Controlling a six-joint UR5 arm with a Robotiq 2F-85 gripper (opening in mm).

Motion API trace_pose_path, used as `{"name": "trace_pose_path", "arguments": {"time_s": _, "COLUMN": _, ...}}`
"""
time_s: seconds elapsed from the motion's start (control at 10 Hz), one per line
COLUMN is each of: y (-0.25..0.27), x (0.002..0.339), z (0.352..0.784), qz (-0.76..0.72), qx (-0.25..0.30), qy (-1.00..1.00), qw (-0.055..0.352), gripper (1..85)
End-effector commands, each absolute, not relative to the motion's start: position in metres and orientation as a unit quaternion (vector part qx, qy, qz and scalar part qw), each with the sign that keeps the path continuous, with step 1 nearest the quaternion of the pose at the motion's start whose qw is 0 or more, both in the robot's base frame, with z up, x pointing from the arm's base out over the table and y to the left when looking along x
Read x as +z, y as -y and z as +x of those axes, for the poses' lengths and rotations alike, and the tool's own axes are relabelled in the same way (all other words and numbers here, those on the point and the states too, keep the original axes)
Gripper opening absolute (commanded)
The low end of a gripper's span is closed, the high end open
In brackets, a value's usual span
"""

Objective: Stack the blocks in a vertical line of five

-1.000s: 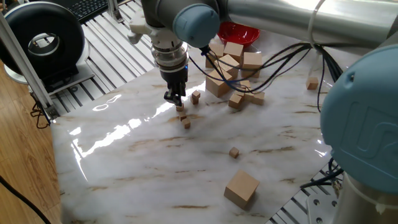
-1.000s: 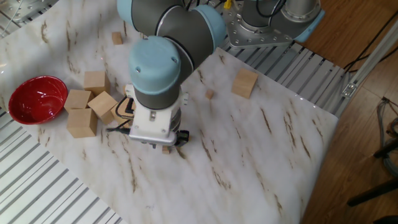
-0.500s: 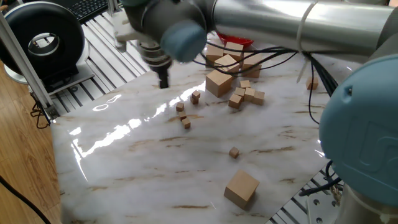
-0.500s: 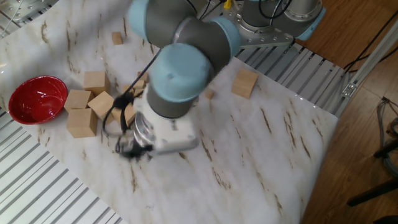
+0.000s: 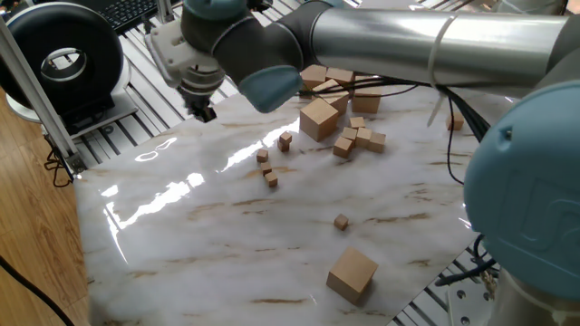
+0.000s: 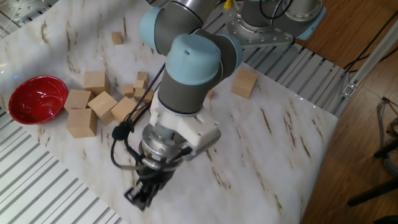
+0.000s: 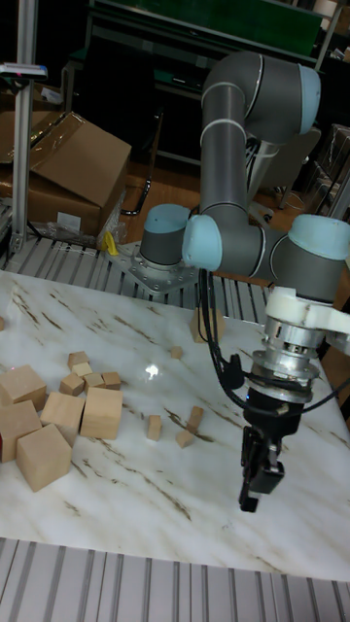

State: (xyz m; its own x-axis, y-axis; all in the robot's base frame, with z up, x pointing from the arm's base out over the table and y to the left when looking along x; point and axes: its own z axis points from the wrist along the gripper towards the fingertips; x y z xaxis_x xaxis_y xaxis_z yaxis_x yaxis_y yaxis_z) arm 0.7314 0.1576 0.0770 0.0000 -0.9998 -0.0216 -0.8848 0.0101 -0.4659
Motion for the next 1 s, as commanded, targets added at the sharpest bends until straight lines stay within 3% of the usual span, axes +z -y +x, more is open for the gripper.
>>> {"name": "trace_pose_path", "arguments": {"time_s": 0.0, "y": -0.154, "x": 0.067, "z": 0.708, "qz": -0.725, "qx": -0.121, "qy": -0.668, "qw": 0.115, "gripper": 19.0}}
{"name": "trace_pose_path", "arguments": {"time_s": 0.1, "y": -0.119, "x": 0.067, "z": 0.698, "qz": -0.749, "qx": -0.145, "qy": -0.645, "qw": 0.044, "gripper": 20.3}}
{"name": "trace_pose_path", "arguments": {"time_s": 0.2, "y": -0.125, "x": 0.066, "z": 0.694, "qz": -0.76, "qx": -0.114, "qy": -0.638, "qw": 0.045, "gripper": 19.3}}
{"name": "trace_pose_path", "arguments": {"time_s": 0.4, "y": -0.08, "x": 0.069, "z": 0.668, "qz": -0.762, "qx": -0.097, "qy": -0.638, "qw": -0.053, "gripper": 22.0}}
{"name": "trace_pose_path", "arguments": {"time_s": 0.5, "y": -0.087, "x": 0.064, "z": 0.669, "qz": -0.778, "qx": -0.079, "qy": -0.622, "qw": -0.046, "gripper": 19.3}}
{"name": "trace_pose_path", "arguments": {"time_s": 0.6, "y": -0.119, "x": 0.053, "z": 0.676, "qz": -0.805, "qx": -0.034, "qy": -0.592, "qw": 0.012, "gripper": 20.0}}
{"name": "trace_pose_path", "arguments": {"time_s": 0.7, "y": -0.123, "x": 0.045, "z": 0.663, "qz": -0.82, "qx": 0.0, "qy": -0.572, "qw": 0.017, "gripper": 28.3}}
{"name": "trace_pose_path", "arguments": {"time_s": 0.9, "y": -0.115, "x": 0.042, "z": 0.648, "qz": -0.83, "qx": 0.019, "qy": -0.558, "qw": 0.006, "gripper": 35.0}}
